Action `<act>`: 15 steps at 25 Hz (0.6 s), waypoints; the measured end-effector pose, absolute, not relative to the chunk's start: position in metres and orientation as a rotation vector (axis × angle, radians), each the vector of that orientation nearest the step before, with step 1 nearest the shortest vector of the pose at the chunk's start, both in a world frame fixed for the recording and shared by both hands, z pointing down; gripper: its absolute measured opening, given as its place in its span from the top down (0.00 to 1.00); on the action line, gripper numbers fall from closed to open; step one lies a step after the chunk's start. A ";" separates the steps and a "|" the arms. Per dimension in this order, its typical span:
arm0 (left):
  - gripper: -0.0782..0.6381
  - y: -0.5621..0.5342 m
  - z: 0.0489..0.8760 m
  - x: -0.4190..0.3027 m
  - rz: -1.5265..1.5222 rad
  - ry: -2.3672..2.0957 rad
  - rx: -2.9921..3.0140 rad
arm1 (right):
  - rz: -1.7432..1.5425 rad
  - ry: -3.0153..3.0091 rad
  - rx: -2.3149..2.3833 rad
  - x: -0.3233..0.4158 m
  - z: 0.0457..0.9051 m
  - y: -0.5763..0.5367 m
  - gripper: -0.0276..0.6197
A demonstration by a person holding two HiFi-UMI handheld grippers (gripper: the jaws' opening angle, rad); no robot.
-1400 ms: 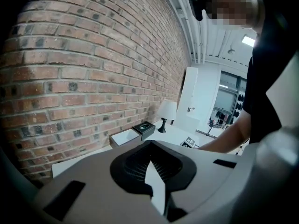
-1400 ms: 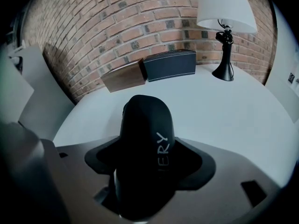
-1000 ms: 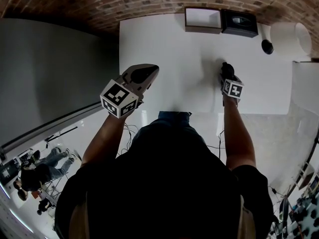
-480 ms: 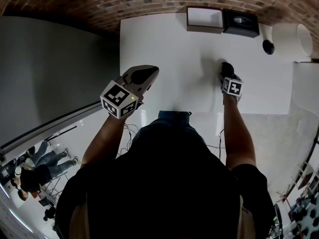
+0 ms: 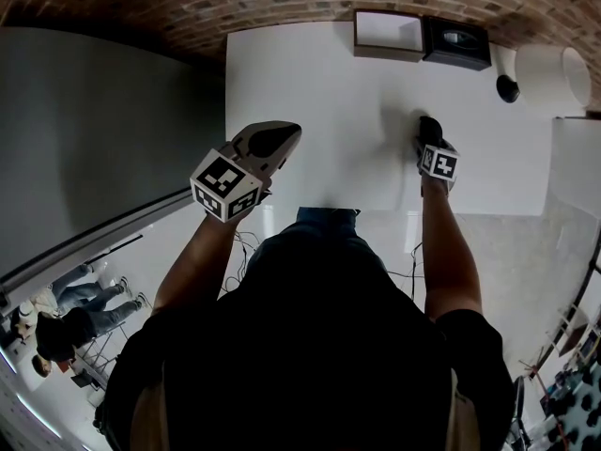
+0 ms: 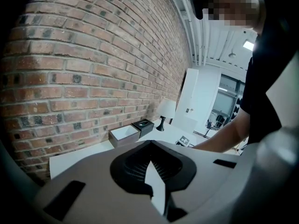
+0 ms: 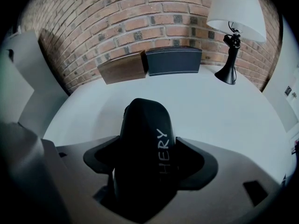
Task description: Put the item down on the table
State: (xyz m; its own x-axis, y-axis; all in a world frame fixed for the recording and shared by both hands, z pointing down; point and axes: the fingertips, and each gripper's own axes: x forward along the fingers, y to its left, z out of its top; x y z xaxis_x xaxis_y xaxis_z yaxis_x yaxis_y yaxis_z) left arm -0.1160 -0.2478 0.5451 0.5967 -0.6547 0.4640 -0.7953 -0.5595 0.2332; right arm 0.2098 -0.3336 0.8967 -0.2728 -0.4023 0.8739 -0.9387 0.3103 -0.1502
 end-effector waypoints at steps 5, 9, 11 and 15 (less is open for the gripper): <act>0.87 -0.248 0.543 -0.118 0.450 -1.161 2.414 | 0.898 -1.820 1.208 0.211 0.895 -0.332 0.36; 0.87 -0.249 0.542 -0.118 0.446 -1.153 2.419 | 0.893 -1.820 1.213 0.213 0.889 -0.333 0.35; 0.87 -0.249 0.540 -0.116 0.444 -1.149 2.425 | 0.894 -1.830 1.221 0.215 0.884 -0.336 0.35; 0.87 -0.250 0.533 -0.113 0.440 -1.142 2.443 | 0.903 -1.852 1.248 0.217 0.869 -0.339 0.35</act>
